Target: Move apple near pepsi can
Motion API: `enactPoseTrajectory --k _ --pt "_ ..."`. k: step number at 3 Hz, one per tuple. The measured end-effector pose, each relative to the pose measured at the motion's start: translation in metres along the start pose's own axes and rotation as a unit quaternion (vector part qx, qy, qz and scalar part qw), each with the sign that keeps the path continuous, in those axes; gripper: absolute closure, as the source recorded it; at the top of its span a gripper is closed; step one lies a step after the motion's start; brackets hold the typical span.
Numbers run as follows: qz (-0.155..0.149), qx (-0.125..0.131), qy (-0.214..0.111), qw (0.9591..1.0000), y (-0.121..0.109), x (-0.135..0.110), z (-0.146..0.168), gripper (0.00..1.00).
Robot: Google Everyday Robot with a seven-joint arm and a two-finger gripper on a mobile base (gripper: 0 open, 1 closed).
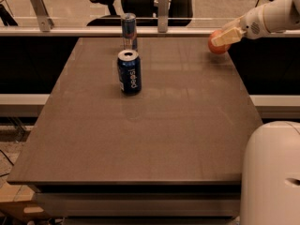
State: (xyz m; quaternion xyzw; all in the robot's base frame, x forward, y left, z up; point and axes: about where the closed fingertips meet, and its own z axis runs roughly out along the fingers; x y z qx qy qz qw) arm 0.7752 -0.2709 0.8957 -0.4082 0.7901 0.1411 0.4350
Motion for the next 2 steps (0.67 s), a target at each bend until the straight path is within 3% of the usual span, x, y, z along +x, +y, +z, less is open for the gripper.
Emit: enactPoseTrajectory --k 2 --pt "-0.023 0.023 0.001 0.9995 0.015 -0.049 -0.042 1.00"
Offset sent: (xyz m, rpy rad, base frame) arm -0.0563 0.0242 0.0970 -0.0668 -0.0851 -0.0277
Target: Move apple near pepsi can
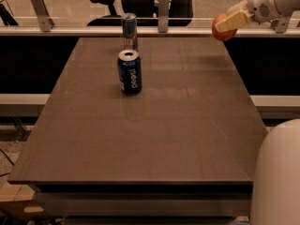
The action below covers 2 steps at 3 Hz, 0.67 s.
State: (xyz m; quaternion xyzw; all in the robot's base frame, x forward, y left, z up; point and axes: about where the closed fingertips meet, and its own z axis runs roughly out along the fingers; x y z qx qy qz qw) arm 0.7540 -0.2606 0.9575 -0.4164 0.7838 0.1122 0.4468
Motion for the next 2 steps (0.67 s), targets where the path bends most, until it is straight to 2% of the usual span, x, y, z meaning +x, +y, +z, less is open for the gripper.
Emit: enactPoseTrajectory --k 1,2 --pt "-0.004 -0.002 -0.008 1.0000 0.013 -0.020 -0.015 1.00" --pt "-0.008 -0.016 -0.029 0.9994 0.034 -0.038 -0.028 1.00"
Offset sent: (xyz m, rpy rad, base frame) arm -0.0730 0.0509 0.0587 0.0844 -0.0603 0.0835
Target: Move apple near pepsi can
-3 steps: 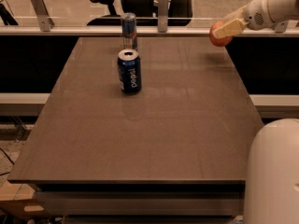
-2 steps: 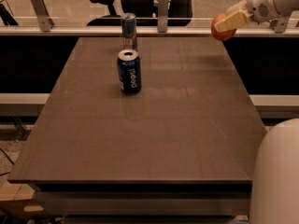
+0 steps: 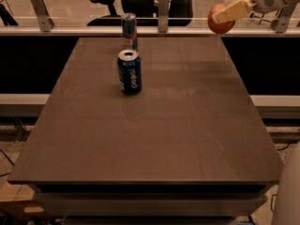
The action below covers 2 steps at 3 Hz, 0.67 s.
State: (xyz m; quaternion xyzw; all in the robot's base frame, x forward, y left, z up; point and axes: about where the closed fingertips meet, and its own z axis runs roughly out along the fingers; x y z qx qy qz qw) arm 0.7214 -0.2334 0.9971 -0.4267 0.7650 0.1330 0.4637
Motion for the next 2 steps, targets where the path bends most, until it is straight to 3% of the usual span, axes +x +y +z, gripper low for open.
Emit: enactPoseTrajectory --k 2 --pt "-0.030 -0.028 -0.030 0.9987 0.052 -0.034 -0.018 1.00"
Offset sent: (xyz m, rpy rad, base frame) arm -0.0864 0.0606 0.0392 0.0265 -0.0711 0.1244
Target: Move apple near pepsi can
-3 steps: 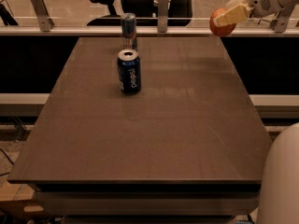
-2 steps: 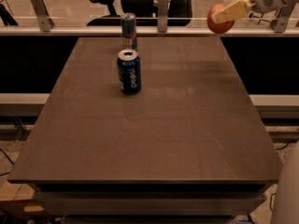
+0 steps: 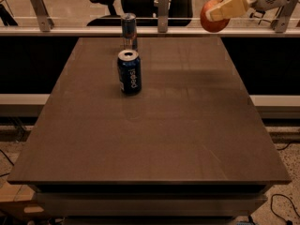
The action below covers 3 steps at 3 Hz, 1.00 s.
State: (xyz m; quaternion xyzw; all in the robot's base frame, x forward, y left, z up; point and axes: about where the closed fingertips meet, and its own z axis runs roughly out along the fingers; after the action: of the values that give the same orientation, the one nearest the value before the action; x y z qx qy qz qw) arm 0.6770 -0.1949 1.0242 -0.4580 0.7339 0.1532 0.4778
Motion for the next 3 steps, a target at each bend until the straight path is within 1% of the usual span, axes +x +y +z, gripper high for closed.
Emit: enactPoseTrajectory --k 1,2,3 --pt "-0.003 -0.009 -0.011 0.9999 0.029 -0.011 -0.005 1.00" --pt "-0.005 -0.010 -0.023 0.9997 0.056 -0.018 -0.010 1.00" --pt "0.000 -0.019 -0.039 0.9991 0.081 -0.022 -0.006 1.00"
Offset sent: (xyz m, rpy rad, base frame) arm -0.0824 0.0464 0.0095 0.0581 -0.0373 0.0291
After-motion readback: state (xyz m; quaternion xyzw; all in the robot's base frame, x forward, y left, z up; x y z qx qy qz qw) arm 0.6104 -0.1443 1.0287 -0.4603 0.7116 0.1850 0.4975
